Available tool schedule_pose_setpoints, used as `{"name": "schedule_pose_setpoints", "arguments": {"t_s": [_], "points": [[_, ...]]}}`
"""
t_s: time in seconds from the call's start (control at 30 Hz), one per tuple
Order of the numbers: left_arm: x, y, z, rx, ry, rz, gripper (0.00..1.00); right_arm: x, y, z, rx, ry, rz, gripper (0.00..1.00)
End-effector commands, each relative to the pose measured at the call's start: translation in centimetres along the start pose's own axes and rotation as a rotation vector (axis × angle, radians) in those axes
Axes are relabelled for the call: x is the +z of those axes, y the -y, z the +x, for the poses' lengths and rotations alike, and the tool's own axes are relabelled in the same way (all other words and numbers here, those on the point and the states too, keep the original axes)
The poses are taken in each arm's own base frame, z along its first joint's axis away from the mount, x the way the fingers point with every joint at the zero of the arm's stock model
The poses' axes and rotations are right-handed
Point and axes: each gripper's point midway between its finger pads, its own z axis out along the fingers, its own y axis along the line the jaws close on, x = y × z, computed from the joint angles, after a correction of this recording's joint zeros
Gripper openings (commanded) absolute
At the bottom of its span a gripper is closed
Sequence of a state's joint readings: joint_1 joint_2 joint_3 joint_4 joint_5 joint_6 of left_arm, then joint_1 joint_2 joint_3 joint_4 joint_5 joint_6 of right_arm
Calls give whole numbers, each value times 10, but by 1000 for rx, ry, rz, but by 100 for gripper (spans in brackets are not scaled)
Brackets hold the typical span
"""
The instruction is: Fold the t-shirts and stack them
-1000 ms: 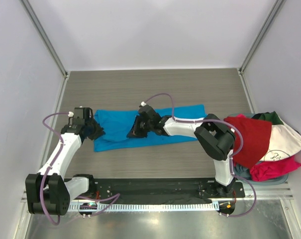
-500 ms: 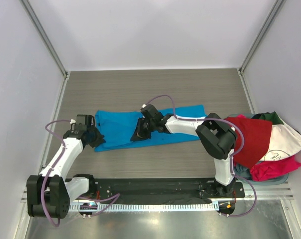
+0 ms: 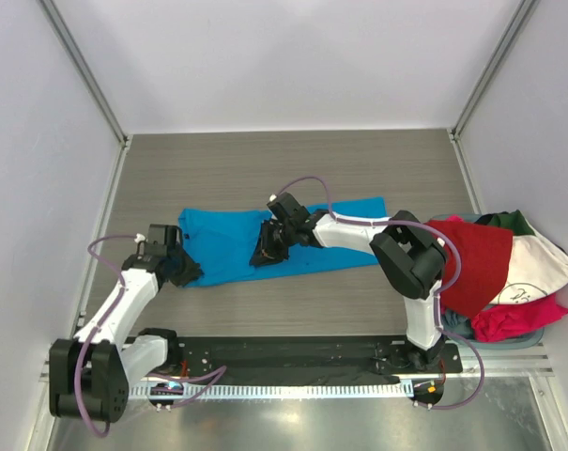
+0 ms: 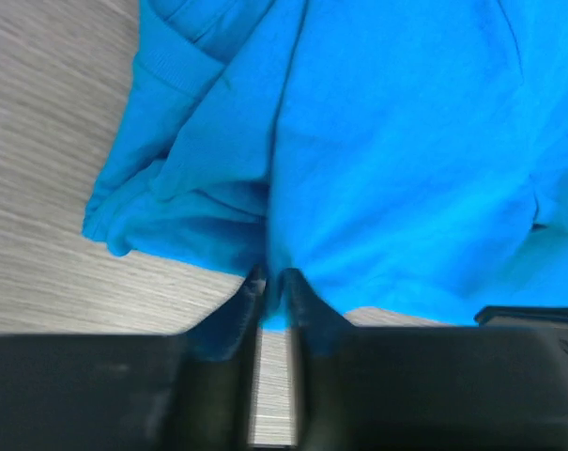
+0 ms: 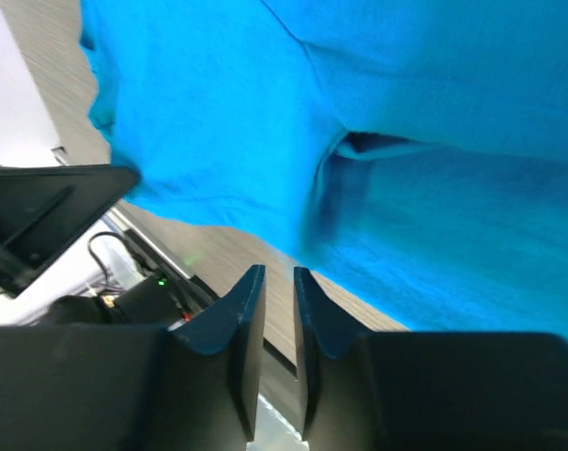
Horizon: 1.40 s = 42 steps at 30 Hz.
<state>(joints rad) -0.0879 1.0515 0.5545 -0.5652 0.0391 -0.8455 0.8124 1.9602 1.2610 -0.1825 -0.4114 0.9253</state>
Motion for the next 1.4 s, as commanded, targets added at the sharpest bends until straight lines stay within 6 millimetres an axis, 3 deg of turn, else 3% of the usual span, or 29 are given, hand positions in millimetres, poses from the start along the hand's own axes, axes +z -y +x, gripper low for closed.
{"name": "schedule_pose_setpoints", "arguments": {"t_s": [0.0, 0.03, 0.07, 0.17, 0.27, 0.4, 0.43, 0.5, 0.6, 0.63, 0.73, 0.9, 1.1, 1.37], "points": [[-10, 0, -11, -23, 93, 17, 27, -2, -2, -3, -37, -10, 0, 26], [-12, -2, -11, -30, 110, 22, 37, -8, -2, -5, -49, 12, 2, 33], [-22, 0, -18, -36, 165, 50, 55, -12, 0, -7, -62, 39, 15, 38], [-35, 1, -23, -59, 228, 84, 79, -30, 3, -17, -111, 115, 61, 47], [-50, 9, -32, -68, 283, 134, 80, -46, 11, -26, -168, 173, 132, 45], [-52, 15, -26, -64, 233, 151, 76, -84, 27, -42, -246, 307, 280, 40], [-51, 17, -23, -75, 215, 157, 72, -96, 48, -50, -248, 369, 386, 38], [-44, 16, -15, -95, 176, 151, 70, -114, 63, -55, -259, 420, 459, 35], [-34, 18, -4, -145, 130, 166, 63, -146, 102, -65, -214, 494, 570, 18], [-33, 22, -4, -157, 129, 179, 62, -155, 119, -61, -185, 498, 592, 3], [-33, 26, -3, -187, 135, 193, 61, -180, 163, -65, -71, 527, 648, 1], [-36, 33, -9, -183, 179, 200, 65, -216, 206, -68, 41, 659, 793, 1], [-16, 36, -1, -180, 125, 171, 66, -232, 245, -65, 143, 692, 888, 1], [6, 28, -2, -241, 142, 127, 65, -229, 270, -69, 171, 666, 942, 1]]}}
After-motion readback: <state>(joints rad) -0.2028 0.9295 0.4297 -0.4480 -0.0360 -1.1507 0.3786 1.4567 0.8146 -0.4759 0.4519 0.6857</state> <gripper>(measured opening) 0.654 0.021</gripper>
